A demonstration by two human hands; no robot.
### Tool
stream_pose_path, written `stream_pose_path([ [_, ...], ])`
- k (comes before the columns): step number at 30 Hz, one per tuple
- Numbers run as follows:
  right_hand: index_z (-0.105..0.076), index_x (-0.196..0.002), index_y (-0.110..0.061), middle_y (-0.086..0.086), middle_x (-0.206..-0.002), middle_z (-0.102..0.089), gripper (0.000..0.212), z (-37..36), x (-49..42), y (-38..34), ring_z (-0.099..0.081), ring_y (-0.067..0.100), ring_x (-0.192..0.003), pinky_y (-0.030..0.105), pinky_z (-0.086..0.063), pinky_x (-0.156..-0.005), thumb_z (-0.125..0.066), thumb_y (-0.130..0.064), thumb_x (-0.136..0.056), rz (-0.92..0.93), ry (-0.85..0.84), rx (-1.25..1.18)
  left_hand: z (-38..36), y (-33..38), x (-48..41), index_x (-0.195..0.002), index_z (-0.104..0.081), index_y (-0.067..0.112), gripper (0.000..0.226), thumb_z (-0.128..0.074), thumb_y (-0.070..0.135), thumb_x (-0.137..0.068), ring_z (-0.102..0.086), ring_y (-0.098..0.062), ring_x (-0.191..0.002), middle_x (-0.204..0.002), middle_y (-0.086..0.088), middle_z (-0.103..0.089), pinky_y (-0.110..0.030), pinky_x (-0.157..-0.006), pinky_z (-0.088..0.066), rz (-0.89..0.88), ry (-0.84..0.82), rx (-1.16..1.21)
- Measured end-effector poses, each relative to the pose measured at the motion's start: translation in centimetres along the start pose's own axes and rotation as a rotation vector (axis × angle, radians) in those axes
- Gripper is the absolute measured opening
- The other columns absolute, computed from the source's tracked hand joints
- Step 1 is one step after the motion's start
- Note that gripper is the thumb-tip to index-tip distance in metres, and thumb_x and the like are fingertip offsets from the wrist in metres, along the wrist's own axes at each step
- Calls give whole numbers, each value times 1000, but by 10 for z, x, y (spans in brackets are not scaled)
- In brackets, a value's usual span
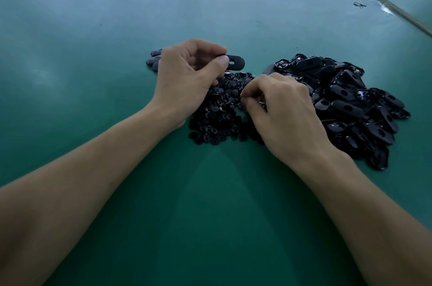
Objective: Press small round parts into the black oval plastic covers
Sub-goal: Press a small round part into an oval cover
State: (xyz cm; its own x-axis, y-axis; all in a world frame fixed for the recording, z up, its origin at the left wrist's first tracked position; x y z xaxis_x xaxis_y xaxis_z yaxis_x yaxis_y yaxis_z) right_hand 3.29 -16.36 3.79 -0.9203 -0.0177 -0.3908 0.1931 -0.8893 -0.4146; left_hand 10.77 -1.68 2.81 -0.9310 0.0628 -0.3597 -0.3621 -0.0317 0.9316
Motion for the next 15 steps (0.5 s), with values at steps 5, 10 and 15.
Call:
stream_pose_path([
  [5,-52,-96,-14,-2,-77,-62,7,7,0,-2,-55,18,-70,35,-39,-69,-49,-16,-101,15,96,-145,-3,-2,0,-88,-72,18,10,-75,9,-84,-69,-9,-65,-68,6,-73,-22,-63,-55,-4,-39,-2],
  [10,-63,-88,-11,-3,-77,-64,3,14,2,-4,-59,15,-71,29,-47,-67,-63,-8,-90,53,188,-199,-8,2,2,-92,-71,24,17,-74,11,-82,-70,-9,-65,-70,8,-74,-21,-65,-55,-38,-111,-42],
  [15,-67,-96,-13,-7,-75,-64,9,17,4,-4,-53,8,-68,17,-43,-66,-69,-11,-88,58,263,-230,-11,5,5,-87,-72,25,18,-75,8,-81,-70,-6,-65,-71,10,-74,-18,-66,-53,-66,-140,-71],
])
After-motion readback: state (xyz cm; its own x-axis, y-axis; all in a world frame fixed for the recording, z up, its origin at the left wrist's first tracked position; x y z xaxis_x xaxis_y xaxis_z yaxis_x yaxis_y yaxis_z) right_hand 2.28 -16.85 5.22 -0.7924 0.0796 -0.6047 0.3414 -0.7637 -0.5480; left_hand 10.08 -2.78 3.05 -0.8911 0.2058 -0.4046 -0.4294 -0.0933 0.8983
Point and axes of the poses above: each hand's wrist, its own x-axis away from the middle knuckle, its own z-axis out of the back of the hand, y = z × x, the point moved 7 cm from there along -x, towards the middle knuckle
